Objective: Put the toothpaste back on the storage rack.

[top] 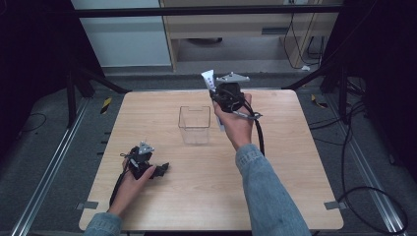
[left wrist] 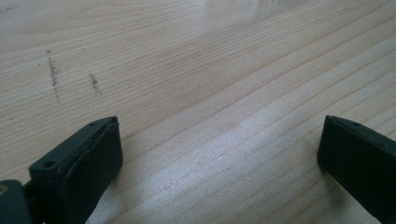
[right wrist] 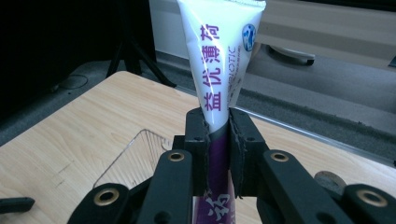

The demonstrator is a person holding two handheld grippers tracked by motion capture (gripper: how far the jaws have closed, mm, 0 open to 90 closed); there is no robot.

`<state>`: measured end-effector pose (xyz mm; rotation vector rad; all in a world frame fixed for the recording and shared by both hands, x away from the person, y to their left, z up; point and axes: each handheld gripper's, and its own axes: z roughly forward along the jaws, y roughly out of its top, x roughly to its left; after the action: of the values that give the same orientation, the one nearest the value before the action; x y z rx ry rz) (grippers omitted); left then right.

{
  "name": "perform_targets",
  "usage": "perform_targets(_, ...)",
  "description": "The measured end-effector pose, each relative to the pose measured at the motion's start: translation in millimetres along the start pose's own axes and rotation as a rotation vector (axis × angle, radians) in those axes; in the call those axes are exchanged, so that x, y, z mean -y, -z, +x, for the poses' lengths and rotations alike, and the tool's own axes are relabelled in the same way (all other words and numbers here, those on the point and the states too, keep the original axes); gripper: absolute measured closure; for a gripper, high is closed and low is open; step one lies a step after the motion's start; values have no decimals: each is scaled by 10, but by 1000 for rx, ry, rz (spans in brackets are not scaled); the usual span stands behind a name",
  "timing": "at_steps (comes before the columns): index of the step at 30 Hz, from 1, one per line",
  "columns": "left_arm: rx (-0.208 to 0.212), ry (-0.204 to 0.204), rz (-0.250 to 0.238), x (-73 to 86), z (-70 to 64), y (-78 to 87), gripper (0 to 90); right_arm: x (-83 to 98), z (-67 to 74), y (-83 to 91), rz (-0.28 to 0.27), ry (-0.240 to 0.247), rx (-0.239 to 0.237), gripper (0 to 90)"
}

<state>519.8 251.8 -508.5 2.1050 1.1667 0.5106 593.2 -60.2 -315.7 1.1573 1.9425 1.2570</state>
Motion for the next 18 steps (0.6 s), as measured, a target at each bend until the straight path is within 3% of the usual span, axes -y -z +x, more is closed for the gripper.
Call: perform_targets(18, 0, -2, 0, 0, 1, 0, 0, -120, 161, -172, -41, 3, -8, 791)
